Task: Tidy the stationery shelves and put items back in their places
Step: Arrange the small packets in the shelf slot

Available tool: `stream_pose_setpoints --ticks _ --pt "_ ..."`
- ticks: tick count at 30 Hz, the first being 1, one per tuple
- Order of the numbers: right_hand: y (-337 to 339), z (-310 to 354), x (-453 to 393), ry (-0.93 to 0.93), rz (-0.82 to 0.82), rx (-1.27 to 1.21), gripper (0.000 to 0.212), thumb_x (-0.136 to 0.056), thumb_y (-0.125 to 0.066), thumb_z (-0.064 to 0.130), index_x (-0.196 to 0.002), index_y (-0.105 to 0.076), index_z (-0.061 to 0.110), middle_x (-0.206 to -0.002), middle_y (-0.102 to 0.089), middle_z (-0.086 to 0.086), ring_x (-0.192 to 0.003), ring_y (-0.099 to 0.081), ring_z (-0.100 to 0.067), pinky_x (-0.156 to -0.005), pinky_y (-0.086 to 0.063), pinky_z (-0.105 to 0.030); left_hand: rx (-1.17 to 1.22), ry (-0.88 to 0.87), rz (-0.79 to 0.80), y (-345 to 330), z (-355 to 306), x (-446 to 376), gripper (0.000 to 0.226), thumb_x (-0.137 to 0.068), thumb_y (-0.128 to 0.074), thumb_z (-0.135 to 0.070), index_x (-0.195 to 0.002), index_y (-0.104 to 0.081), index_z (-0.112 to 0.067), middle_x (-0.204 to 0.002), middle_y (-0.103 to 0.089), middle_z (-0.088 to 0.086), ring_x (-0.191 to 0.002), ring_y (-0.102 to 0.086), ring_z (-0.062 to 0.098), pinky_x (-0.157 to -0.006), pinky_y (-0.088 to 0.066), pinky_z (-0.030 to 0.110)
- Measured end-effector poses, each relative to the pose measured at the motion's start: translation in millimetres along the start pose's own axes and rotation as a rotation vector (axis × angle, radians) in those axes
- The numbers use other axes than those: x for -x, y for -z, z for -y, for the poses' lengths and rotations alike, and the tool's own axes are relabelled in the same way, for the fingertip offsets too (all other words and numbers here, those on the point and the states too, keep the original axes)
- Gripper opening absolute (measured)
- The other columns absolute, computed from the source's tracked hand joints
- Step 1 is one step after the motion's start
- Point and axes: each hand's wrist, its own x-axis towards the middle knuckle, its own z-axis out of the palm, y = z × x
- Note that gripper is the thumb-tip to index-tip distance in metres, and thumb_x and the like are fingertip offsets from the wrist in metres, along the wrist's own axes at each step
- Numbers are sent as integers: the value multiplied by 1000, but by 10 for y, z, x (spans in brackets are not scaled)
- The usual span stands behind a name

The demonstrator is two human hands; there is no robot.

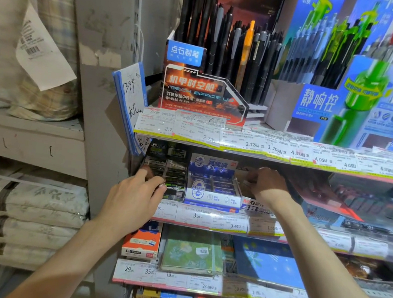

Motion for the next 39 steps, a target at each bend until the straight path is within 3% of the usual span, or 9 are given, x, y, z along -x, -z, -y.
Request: stream_pose_setpoints --ticks 5,8,11,16,22,30,34,37,39 --pt "53 16 109 61 -90 -100 23 -90 -64 19 -107 -75 30 -107 -76 2 -94 -69 -23 -81 -56 -32 -6 0 5 -11 9 2 37 -100 -41 -43 -127 -61 -27 -110 -56 3 -90 -64 30 -67 -50 38" --pt "116 144 238 179 -242 -223 22 -92 -60 23 -108 -74 29 -104 -77 1 -95 -71 -24 -83 -57 -37 -7 6 19 -20 9 1 38 -100 -41 -43 -128 -60 -27 -111 -55 3 -90 -64 29 -67 -49 38" --pt "142 361 331 292 -278 -381 22 -91 -63 23 -110 -72 30 -103 -76 1 -95 -71 -23 -85 -58 -40 0 15 28 -7 1 8 38 -100 -40 -43 -130 -58 -27 -114 -54 3 -93 -63 28 -69 -48 37" --pt "147 876 347 488 -96 -386 22 -93 -62 24 -112 -71 29 -105 -76 3 -94 -71 -18 -85 -57 -34 24 25 42 5 1 19 38 -100 -40 -43 -131 -57 -28 -117 -53 1 -98 -62 27 -70 -47 36" --pt "30 1392 127 494 114 -249 22 -92 -62 21 -109 -74 26 -115 -72 6 -105 -65 -17 -86 -50 -26 17 44 55 2 26 27 37 -100 -40 -45 -130 -57 -32 -115 -51 -1 -101 -60 29 -72 -46 39" --pt "-85 1504 21 493 163 -199 25 -95 -57 18 -110 -76 21 -120 -71 1 -109 -64 -21 -95 -50 -32 43 22 45 -13 56 21 38 -100 -40 -44 -132 -56 -30 -116 -51 -2 -100 -60 25 -70 -45 35" --pt "-100 1431 12 509 221 -178 26 -95 -53 23 -103 -77 17 -108 -74 -6 -97 -66 -25 -87 -55 -35 47 11 34 -17 67 27 38 -100 -40 -43 -131 -57 -30 -115 -51 -2 -97 -61 23 -69 -46 34" --pt "-90 1387 43 519 277 -185 29 -97 -54 29 -117 -73 20 -118 -71 0 -102 -64 -20 -85 -51 -28 44 10 40 -12 60 26 38 -101 -39 -43 -132 -56 -31 -116 -51 -2 -99 -60 22 -70 -44 33" --pt "-83 1363 57 521 285 -206 29 -96 -56 32 -117 -73 22 -117 -71 1 -101 -64 -19 -89 -53 -33 50 16 42 -3 53 26 38 -101 -39 -42 -133 -56 -31 -116 -51 -2 -99 -59 23 -70 -43 33"
